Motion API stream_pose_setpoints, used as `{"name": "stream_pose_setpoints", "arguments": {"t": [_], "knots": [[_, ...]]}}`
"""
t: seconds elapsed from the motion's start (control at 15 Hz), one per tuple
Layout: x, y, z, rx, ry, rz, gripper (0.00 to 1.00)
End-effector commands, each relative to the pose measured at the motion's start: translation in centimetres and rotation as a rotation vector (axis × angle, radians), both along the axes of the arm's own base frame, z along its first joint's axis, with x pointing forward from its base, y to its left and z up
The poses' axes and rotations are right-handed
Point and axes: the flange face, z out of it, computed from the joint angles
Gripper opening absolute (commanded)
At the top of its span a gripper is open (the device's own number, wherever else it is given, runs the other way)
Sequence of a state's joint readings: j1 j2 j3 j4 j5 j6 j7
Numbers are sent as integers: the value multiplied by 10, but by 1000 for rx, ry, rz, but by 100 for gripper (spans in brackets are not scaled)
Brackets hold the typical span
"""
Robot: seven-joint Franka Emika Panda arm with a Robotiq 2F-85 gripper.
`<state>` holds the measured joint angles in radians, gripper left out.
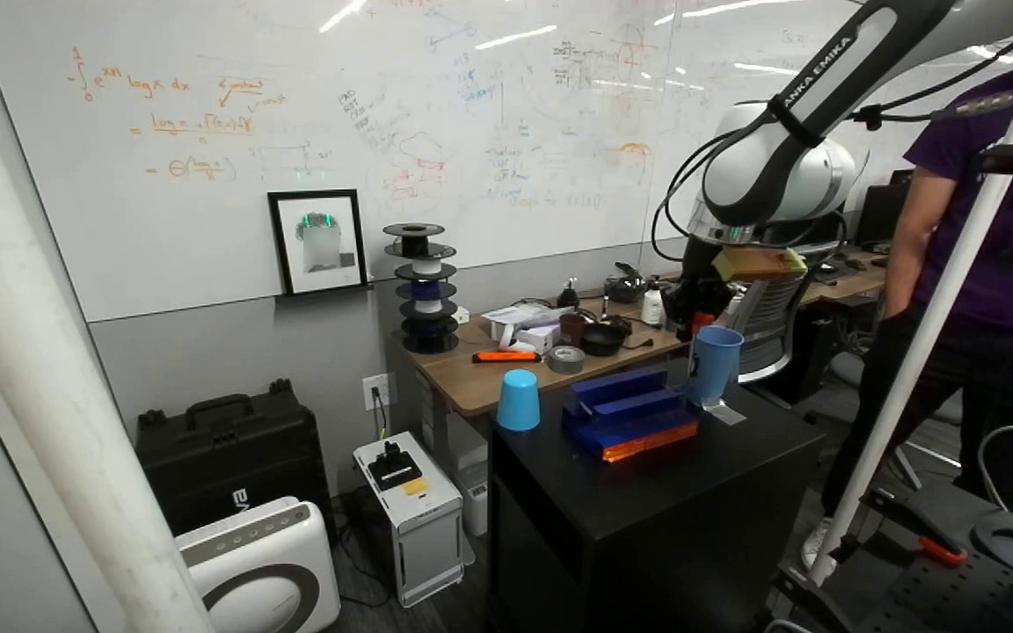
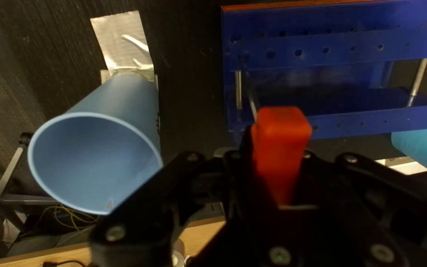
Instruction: Pick up the orange object and put it in the light blue cup.
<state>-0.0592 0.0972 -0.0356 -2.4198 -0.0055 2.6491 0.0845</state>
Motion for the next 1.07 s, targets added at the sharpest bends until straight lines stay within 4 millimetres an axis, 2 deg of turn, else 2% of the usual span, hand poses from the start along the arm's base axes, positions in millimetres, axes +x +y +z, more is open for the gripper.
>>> {"name": "stream_pose_setpoints", "arguments": {"t": [0.0,0.27,0.6,0.8,1.0], "knots": [[-13,0,47,29,-34,17,10],[-19,-13,93,8,-74,-2,10],[-17,-62,124,-83,-161,-61,9],[-13,-90,123,-128,-183,-98,9],[-9,-98,98,-121,-176,-121,9]]}}
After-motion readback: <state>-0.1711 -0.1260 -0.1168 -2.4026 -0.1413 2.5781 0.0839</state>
